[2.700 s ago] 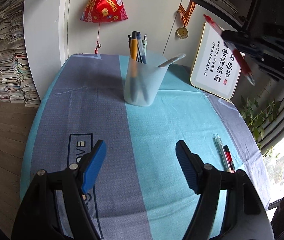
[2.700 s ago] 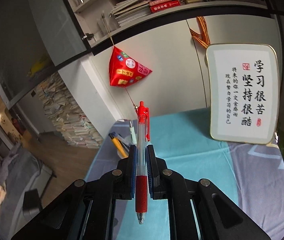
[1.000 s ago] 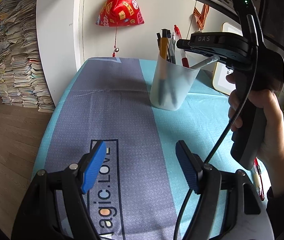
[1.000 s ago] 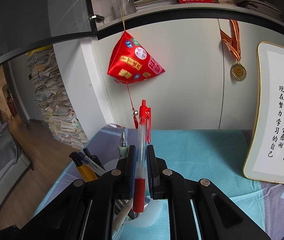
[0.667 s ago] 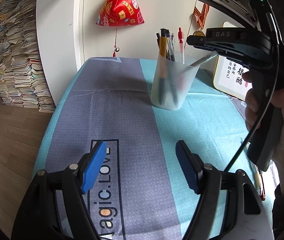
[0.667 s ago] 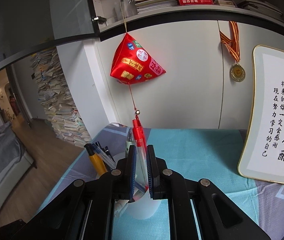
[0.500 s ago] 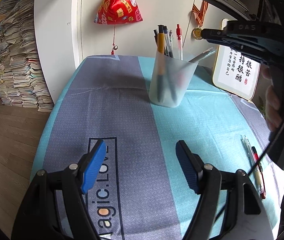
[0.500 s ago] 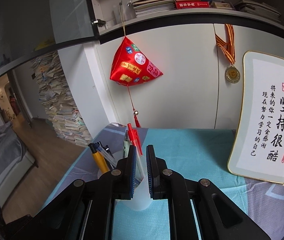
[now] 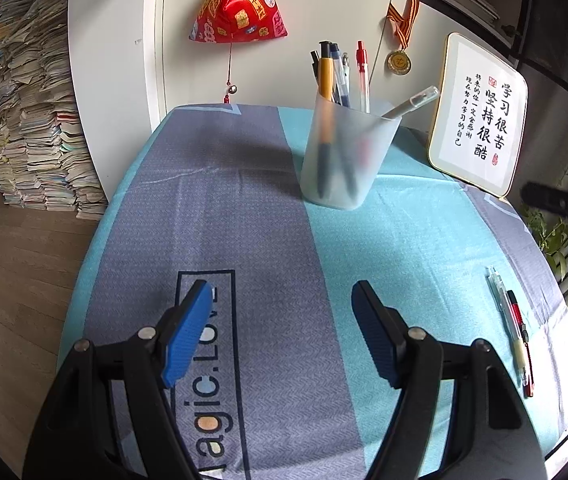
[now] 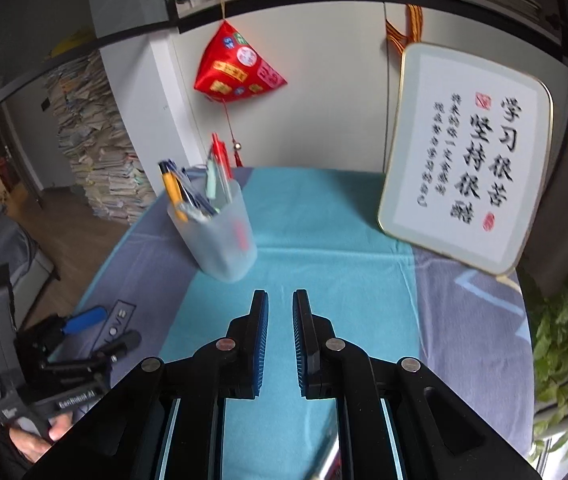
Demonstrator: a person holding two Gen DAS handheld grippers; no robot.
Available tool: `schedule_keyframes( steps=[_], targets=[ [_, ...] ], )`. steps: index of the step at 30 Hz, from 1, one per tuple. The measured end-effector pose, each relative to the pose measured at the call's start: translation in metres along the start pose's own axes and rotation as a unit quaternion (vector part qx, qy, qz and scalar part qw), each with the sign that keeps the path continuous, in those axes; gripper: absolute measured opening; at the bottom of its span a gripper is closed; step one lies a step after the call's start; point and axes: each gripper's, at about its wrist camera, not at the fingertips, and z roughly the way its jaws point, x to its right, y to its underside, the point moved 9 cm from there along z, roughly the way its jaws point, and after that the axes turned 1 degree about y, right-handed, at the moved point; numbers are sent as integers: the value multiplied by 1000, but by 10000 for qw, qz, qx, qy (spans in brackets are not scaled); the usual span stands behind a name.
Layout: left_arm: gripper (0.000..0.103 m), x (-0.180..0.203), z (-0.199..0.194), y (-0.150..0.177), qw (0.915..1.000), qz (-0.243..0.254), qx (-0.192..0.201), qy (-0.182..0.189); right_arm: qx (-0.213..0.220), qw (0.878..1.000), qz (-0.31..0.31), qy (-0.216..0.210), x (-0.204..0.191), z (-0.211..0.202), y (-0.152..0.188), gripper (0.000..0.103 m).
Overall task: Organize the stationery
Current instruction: 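Move the right tool to the red box cutter and close on it, then lift the red box cutter with the right tool while the left tool approaches the white-grip pen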
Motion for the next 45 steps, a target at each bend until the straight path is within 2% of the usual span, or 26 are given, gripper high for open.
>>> schedule_keyframes(
  steps=[3, 8, 13, 16, 28, 32, 34, 39, 43, 45],
  targets=[
    [72, 0, 1, 1, 10000, 31, -17, -20, -293, 9993, 151, 178, 16, -1, 33, 11],
    [72, 1, 2, 2, 10000, 38, -53, -9, -669, 9941, 373, 763, 54, -5, 81, 11],
    [72, 4, 2, 2, 9999, 95, -39, -12, -931, 9896, 783, 763, 75, -5, 113, 11],
    [73, 6, 2, 4, 9999, 127, -54, -17, -958, 9906, 830, 507, 66, -3, 119, 11],
    [73, 5, 3, 3, 9999, 98, -73, 21, -978, 9926, 640, 318, 35, 0, 117, 11],
    [73, 17, 5, 7, 9991, 57, -214, 360, -1010, 9928, 538, 343, 28, 1, 118, 11],
    [73, 29, 8, 11, 9985, 166, -327, 410, -1088, 9922, 548, 253, 23, 1, 120, 11],
    [73, 59, 2, 18, 9963, 354, -454, 642, -1086, 9909, 195, 768, 24, 1, 123, 11],
    [73, 80, -9, 16, 9955, 586, -407, 621, -1309, 9881, 514, 623, 32, 1, 132, 30],
    [74, 92, -10, 15, 9950, 676, -426, 598, -1212, 9894, 424, 680, 30, -1, 136, 33]
  ],
)
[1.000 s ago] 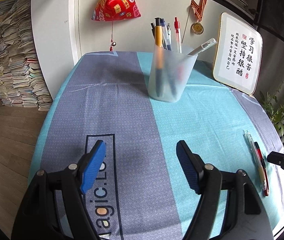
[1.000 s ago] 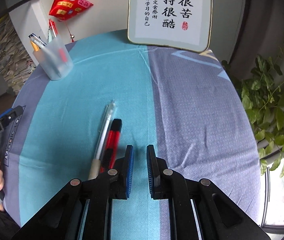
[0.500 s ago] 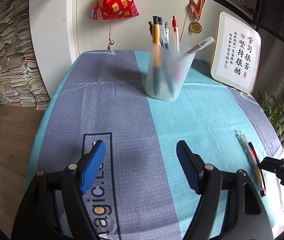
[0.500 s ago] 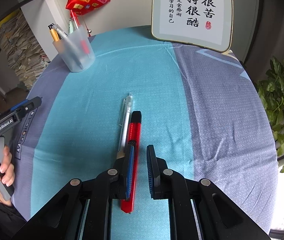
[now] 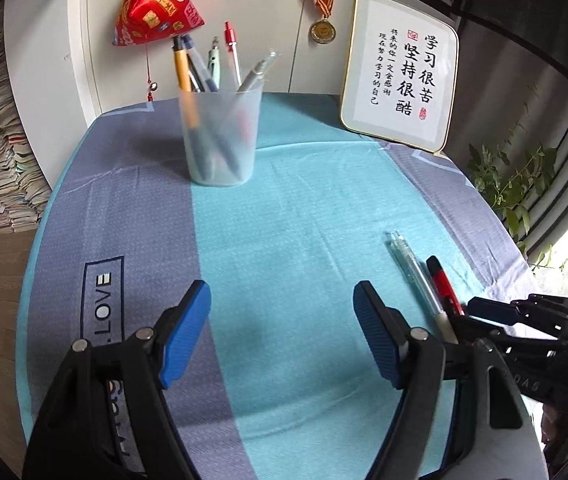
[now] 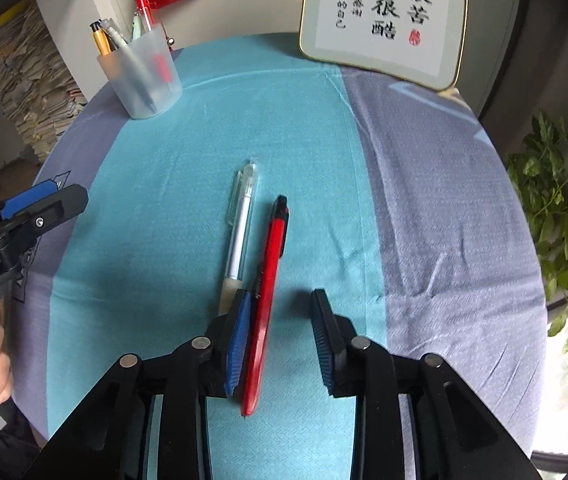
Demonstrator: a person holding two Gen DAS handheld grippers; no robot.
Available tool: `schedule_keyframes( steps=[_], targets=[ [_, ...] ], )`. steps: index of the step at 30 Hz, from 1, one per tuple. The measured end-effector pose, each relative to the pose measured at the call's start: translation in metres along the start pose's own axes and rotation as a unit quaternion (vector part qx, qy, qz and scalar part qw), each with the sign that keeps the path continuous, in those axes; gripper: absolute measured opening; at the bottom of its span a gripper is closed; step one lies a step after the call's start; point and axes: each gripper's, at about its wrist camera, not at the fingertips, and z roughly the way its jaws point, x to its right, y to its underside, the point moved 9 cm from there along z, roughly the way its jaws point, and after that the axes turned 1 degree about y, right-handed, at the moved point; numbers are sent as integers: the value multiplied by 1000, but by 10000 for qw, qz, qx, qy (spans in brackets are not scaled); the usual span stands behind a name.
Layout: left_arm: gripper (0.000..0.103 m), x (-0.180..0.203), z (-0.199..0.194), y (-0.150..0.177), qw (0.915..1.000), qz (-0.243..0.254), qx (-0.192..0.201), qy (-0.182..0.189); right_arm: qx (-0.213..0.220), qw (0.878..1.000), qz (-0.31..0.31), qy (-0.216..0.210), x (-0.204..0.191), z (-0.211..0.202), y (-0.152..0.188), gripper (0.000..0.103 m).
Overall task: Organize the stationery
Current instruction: 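Lift the red box cutter with the right tool while the left tool approaches the white-grip pen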
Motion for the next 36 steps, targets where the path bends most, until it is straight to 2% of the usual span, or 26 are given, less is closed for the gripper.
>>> schedule_keyframes(
  steps=[2, 6, 8, 9, 15, 19, 24, 27, 30, 36],
  targets=[
    [74, 10, 4, -2, 10000, 25, -94, -8, 46, 9989, -344, 300, -2, -1, 5, 33],
    [74, 31, 20, 1, 9991, 60, -412, -3, 50, 9991, -286, 309, 9, -8, 13, 30],
    [74, 42, 28, 7, 9983, 67, -579, 20, 65, 9989, -275, 373, 18, -12, 18, 9],
    [74, 48, 31, 10, 9979, 89, -634, 45, 80, 9988, -259, 397, 22, -14, 21, 6],
    [74, 84, 41, 31, 9958, 429, -803, 15, 166, 9995, 15, 262, 43, -27, 39, 7],
    [74, 93, 37, 35, 9958, 601, -659, -183, 202, 9994, 257, 68, 50, -33, 48, 7],
    [74, 96, 32, 43, 9963, 409, -753, -7, 381, 9984, 421, -8, 52, -38, 58, 7],
    [74, 98, 31, 47, 9956, 520, -764, -143, 535, 9981, 223, 220, 48, -40, 61, 7],
    [74, 100, 33, 55, 9947, 448, -922, -41, 582, 9975, 178, 349, 47, -41, 61, 7],
    [74, 103, 29, 58, 9959, 272, -864, 13, 654, 9969, 399, 195, 51, -42, 63, 7]
  ],
)
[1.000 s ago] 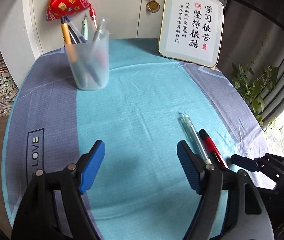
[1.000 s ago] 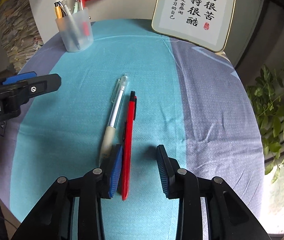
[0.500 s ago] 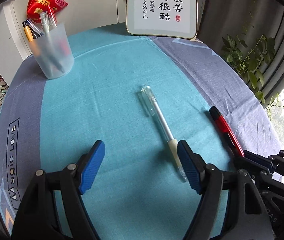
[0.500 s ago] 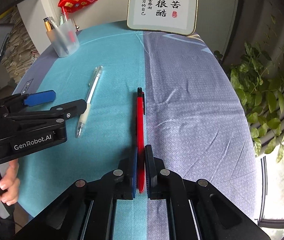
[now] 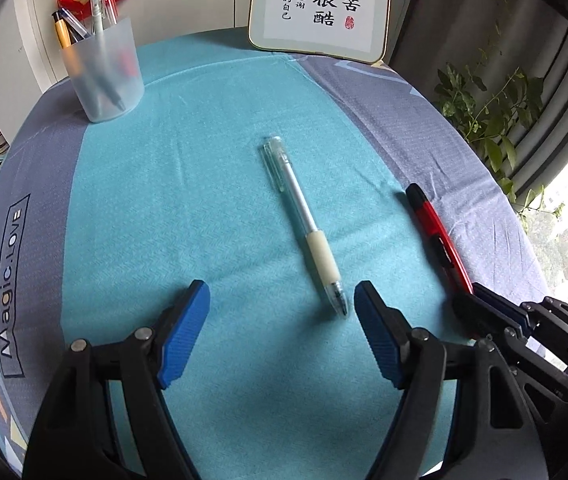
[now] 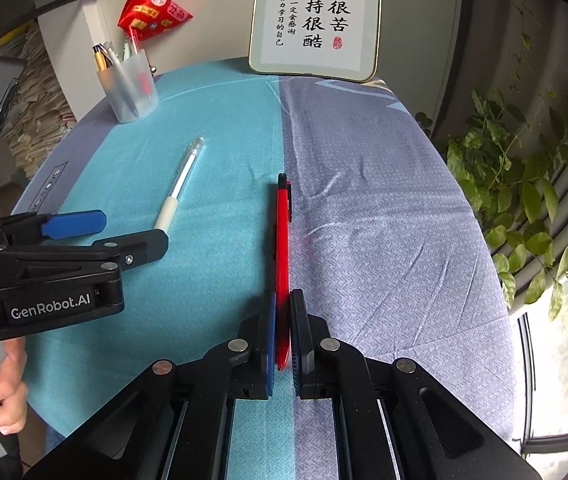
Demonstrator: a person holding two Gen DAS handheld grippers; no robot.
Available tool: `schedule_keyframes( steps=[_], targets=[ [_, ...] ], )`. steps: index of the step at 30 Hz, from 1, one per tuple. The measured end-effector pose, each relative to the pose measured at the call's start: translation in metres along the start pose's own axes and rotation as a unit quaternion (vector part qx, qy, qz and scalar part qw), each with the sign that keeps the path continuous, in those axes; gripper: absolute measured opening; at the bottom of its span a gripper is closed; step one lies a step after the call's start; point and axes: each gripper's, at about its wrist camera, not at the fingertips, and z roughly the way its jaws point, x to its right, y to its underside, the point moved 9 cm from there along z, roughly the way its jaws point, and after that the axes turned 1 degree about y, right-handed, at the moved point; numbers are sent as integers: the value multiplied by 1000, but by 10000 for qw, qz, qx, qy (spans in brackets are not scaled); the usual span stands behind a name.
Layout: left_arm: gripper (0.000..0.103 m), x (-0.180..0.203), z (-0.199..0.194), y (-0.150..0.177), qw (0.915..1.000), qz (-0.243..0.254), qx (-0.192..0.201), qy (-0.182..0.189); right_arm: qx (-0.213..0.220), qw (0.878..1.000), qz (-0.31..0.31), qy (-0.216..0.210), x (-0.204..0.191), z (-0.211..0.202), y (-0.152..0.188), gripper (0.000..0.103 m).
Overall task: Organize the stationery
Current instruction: 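Lift the red box cutter with the right tool while the left tool approaches the white-grip pen, then grasp the white-grip clear pen with the left tool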
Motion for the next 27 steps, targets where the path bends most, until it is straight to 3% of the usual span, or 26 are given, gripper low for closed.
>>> schedule_keyframes(
  steps=[3, 5, 8, 14, 20, 24, 27],
  targets=[
    [63, 1, 3, -2, 9997, 3, 148, -206, 37, 10000, 49, -6, 0, 0, 1, 7],
    [36, 3, 2, -2, 9993, 109, 183, -305, 38, 9999, 87, -52, 1, -1, 2, 7],
    [8, 9, -1, -1, 9998, 137, 110, 0, 15, 9998, 150, -136, 2, -1, 2, 7],
    [6, 8, -20, -5, 9992, 23, 364, 162, -26, 9995, 234, -232, 4, -4, 5, 6],
    [5, 8, -73, -22, 9953, 234, 876, 337, -11, 9989, 361, -305, 6, -4, 6, 7],
    [6, 4, -79, -23, 9950, 284, 907, 311, -30, 9984, 426, -361, 6, -4, 6, 7],
    [8, 8, -59, -9, 9967, 310, 670, 337, -36, 9977, 514, -438, 7, -5, 7, 7]
  ],
)
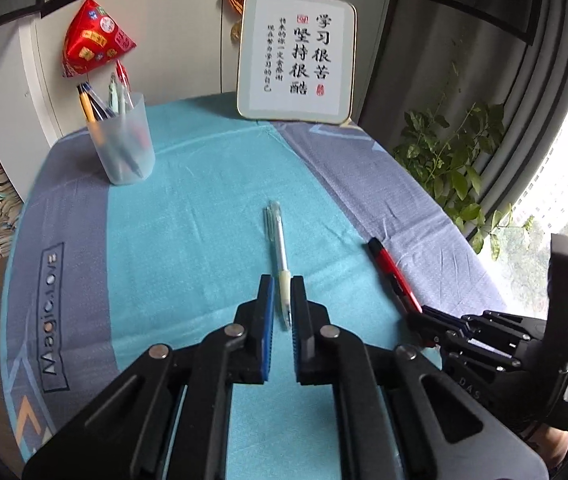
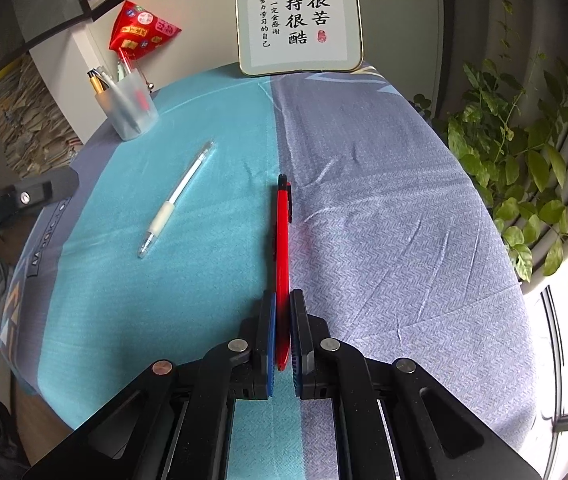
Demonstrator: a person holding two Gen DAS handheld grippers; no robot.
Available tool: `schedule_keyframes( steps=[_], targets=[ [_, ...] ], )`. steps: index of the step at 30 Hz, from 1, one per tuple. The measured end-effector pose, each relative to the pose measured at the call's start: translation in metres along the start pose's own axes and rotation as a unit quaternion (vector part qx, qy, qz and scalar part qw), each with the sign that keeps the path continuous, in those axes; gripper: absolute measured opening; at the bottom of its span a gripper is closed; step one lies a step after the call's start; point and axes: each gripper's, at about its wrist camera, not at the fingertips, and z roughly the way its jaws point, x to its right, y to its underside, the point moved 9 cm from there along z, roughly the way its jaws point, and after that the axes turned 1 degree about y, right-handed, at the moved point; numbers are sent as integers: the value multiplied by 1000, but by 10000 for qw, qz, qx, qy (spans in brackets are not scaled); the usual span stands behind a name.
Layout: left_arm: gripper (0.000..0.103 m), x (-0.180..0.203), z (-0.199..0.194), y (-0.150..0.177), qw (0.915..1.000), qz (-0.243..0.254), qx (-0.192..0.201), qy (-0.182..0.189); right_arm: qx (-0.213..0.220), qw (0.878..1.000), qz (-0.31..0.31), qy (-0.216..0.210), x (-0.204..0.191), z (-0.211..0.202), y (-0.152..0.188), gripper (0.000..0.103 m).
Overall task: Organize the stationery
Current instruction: 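Grasp the white-grip clear pen with the left tool, then carry the white-grip pen into the cup with the left tool while the right tool holds the cutter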
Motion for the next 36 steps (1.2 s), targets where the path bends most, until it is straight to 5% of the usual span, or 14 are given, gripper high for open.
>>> schedule_keyframes(
  steps=[5, 11, 13, 14, 15, 36],
  targets=[
    [27, 15, 36, 21, 9990, 58, -418, 122, -26, 10000, 34, -40, 0, 0, 1, 7],
    [33, 7, 57, 19, 9991, -21, -407, -98, -34, 9999, 77, -93, 1, -1, 1, 7],
    [27, 5, 59, 16, 9992, 8, -357, -180, -30, 9999, 87, -101, 1, -1, 1, 7],
    [10, 5, 61, 15, 9991, 49, -361, -203, -33, 9999, 92, -104, 1, 0, 1, 7],
    [8, 5, 61, 14, 9991, 64, -357, -229, -35, 9999, 92, -100, 1, -1, 1, 7],
    [8, -20, -6, -25, 9988, 102, 267, -399, -49, 9999, 124, -34, 0, 0, 1, 6]
  ],
)
